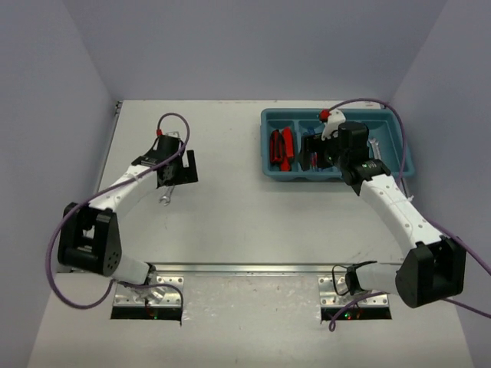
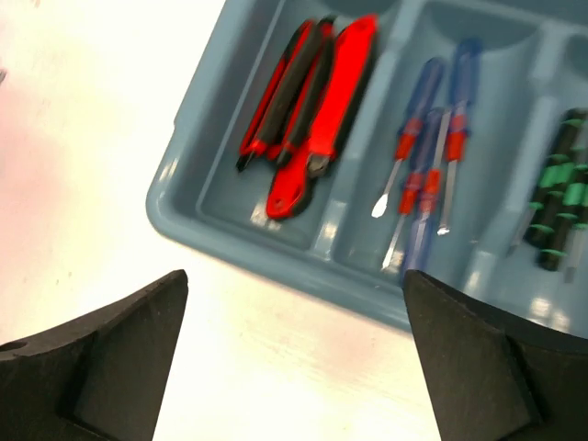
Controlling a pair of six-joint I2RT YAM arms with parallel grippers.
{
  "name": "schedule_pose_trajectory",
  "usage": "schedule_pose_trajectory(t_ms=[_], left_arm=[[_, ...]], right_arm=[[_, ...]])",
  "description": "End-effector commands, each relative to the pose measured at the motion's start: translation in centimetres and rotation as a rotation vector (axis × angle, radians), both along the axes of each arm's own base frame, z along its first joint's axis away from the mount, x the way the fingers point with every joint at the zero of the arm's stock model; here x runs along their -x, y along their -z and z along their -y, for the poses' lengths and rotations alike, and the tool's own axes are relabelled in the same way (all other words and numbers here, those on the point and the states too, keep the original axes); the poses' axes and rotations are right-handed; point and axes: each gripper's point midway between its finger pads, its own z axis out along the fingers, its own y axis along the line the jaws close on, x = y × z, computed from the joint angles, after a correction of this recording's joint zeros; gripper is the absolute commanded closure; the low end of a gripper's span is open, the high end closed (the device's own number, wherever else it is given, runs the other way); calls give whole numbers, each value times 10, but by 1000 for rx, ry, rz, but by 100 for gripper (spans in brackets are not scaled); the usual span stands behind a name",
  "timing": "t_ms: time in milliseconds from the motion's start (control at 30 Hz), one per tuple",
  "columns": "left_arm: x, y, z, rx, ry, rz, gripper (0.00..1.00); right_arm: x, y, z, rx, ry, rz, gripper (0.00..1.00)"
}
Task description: Sort the tools into containers
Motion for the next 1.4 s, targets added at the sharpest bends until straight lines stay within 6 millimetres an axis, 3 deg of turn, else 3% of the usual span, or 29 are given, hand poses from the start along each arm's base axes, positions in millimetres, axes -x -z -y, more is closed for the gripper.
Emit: schedule_pose_trajectory(t_ms=[0,67,167,267,400,467,633,733,867,933,1067,1200,1300,1367], left_arm=[[-60,8,-10,-35,53,11,0],[-67,19,-31,-138,41,-15,0],[-60,44,-59,-226,32,-83,0],[-58,58,-69,-198,57,-111,0],[-54,73,-60,-98,129,-155,2],[-46,84,-55,-69,150,-196,8],[-38,99,-53,-56,161,-251,28],[-36,109,-46,-26,178,-294,53],[-20,130,-49,-73,147,-374,98],[-8,142,-53,-89,132,-436,100],[-10,134,-53,-83,56,-448,100],[-24,92,-60,-119,-83,-329,100],[-25,59,-53,-46,-183,-209,100],[-22,48,-48,-42,-223,-168,100]], right_arm=[[15,6,-40,-111,-251,-1,1],[21,4,-47,-118,-313,10,1],[19,5,-42,-96,-291,19,1],[15,9,-34,-64,-249,13,1],[18,8,-39,-83,-279,9,1],[18,8,-39,-80,-287,12,1],[23,3,-41,-96,-302,28,1],[24,0,-41,-100,-303,47,1],[23,1,-40,-84,-303,53,2],[22,2,-36,-74,-289,57,2],[22,0,-39,-112,-288,46,1],[20,1,-52,-179,-319,16,1],[26,-5,-69,-263,-384,-29,1],[32,-5,-82,-267,-406,-56,1]])
